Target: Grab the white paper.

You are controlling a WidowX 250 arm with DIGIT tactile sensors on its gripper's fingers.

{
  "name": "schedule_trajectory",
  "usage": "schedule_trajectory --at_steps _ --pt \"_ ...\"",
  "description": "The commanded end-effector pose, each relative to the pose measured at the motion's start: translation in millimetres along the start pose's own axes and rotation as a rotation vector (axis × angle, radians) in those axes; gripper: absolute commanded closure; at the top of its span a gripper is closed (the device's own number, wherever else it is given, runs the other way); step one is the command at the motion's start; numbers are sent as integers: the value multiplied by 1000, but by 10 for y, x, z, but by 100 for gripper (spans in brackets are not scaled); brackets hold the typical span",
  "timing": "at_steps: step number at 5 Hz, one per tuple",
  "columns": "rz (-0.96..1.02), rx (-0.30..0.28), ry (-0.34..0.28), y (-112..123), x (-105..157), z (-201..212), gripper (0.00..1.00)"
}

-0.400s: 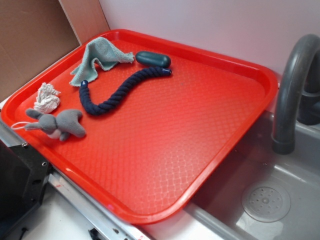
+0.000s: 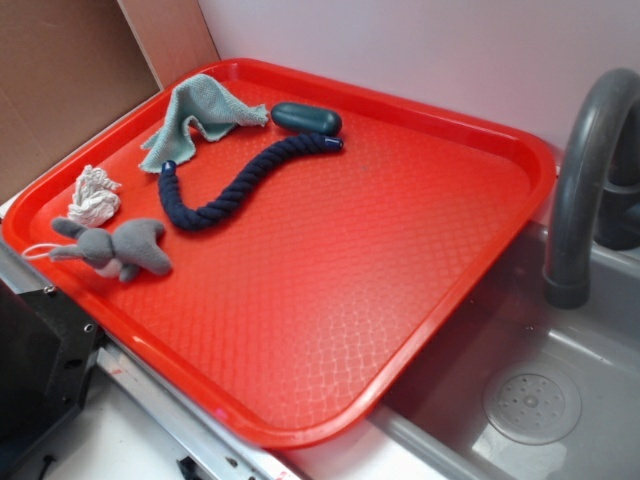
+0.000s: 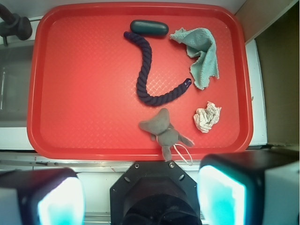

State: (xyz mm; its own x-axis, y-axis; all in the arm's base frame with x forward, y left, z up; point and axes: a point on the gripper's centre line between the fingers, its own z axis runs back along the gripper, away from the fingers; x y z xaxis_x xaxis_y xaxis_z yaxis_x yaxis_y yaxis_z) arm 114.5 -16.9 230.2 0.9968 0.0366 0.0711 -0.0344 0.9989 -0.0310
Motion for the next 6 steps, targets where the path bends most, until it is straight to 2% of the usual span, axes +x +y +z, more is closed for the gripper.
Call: schedule_trajectory --at_steps 1,2,3,4,5,6 --pt "414 8 -132 272 193 -238 0" --pt "601 64 -166 604 222 -511 0" --pt "597 56 -157 943 223 -813 0" --pt "617 61 -135 1092 223 -1071 0" --pt "611 47 -77 1199 238 -1385 0" --pt "577 103 -26 1225 238 -1709 0"
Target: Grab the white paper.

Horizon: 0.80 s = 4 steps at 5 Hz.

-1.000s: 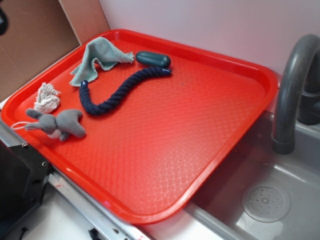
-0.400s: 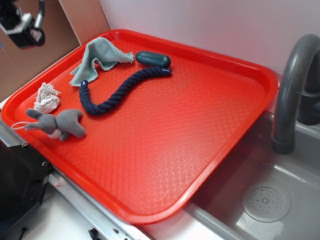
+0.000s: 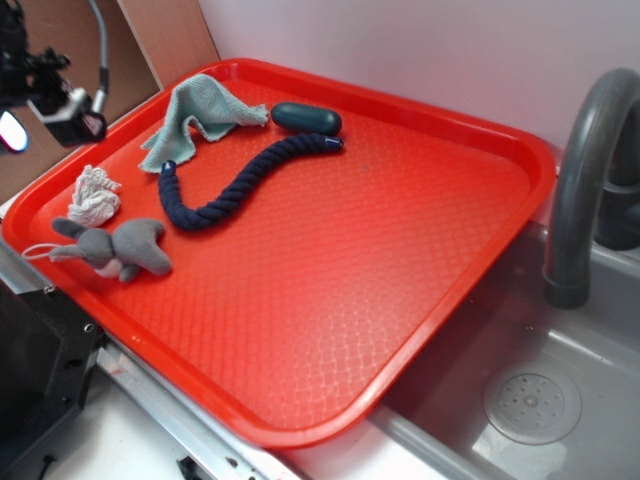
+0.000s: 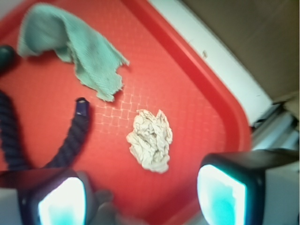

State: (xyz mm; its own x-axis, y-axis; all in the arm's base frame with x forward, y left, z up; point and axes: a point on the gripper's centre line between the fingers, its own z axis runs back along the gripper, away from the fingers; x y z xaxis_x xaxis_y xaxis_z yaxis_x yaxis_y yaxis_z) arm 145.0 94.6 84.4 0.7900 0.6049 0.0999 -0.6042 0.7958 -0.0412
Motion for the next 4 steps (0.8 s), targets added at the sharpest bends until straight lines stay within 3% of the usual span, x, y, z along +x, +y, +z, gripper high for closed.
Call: schedule_trajectory --at_steps 1,2,3,4 --pt "-95 112 79 69 12 -485 0" --pt "-139 119 141 77 -8 -613 0" --pt "-142 130 154 61 4 -624 0" --pt "-122 127 135 64 0 -626 100"
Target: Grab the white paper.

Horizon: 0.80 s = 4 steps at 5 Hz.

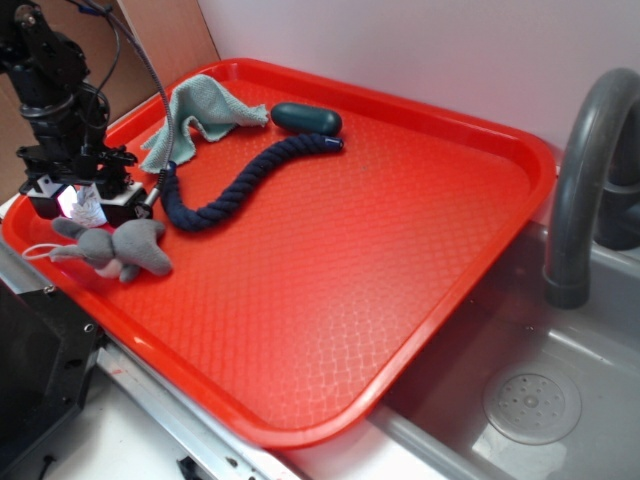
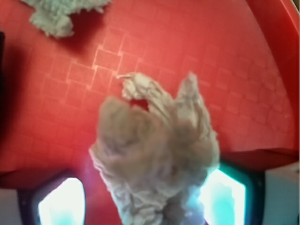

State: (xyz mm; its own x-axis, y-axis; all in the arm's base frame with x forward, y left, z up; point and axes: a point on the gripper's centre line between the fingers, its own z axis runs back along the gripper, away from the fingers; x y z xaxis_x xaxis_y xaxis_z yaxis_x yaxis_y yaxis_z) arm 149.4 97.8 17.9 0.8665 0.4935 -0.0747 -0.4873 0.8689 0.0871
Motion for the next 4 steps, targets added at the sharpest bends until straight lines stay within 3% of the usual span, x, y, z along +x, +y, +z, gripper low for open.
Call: schedule_trajectory --at_steps 1,2,3,4 --pt "33 0 -39 44 0 37 100" --pt "38 44 -72 48 0 55 100" --pt "18 22 -66 31 -5 251 100" --pt "7 -55 -206 -326 -116 775 100"
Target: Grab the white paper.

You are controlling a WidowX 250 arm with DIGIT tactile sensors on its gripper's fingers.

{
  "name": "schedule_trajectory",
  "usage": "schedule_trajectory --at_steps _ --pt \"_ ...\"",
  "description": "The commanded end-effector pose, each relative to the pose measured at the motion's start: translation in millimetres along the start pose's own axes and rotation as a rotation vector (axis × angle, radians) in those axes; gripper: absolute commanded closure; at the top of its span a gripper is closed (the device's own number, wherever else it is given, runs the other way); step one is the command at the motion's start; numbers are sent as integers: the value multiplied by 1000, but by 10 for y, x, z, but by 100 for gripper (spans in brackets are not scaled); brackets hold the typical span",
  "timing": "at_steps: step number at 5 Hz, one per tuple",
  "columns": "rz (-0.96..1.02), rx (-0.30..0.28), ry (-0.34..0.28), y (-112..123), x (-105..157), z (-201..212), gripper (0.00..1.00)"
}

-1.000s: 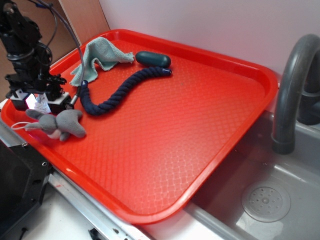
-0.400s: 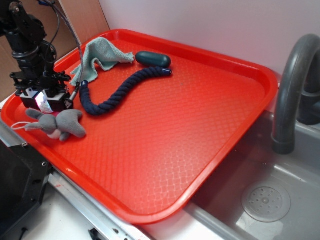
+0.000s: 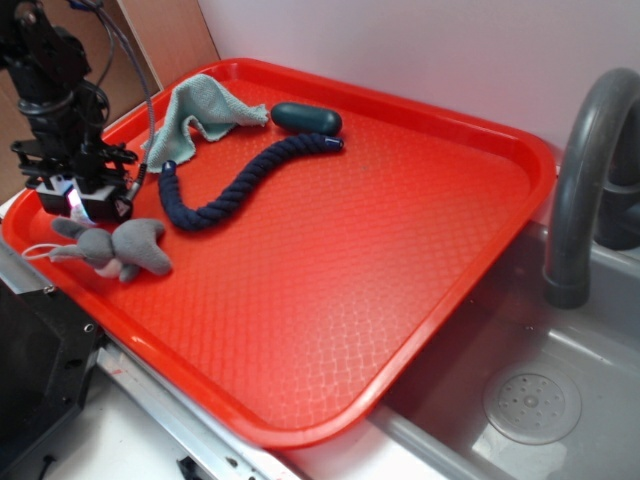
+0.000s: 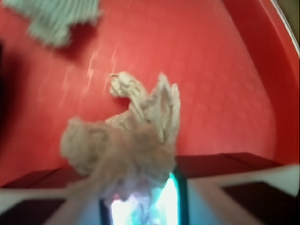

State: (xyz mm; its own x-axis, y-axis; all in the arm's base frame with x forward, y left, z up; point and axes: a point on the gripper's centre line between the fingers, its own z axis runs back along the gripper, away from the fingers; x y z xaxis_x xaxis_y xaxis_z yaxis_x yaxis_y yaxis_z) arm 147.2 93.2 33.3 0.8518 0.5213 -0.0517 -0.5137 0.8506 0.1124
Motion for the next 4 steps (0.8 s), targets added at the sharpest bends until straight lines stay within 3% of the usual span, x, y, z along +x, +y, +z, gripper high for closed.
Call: schedule_trajectory --at_steps 1,2,3,4 --pt "-94 -181 -231 -625 -327 1188 100" --pt "-129 -247 -237 -780 -539 1667 100" --pt "-139 -272 -256 -842 -637 1855 100" --pt "-135 -232 -223 -865 -582 1785 100"
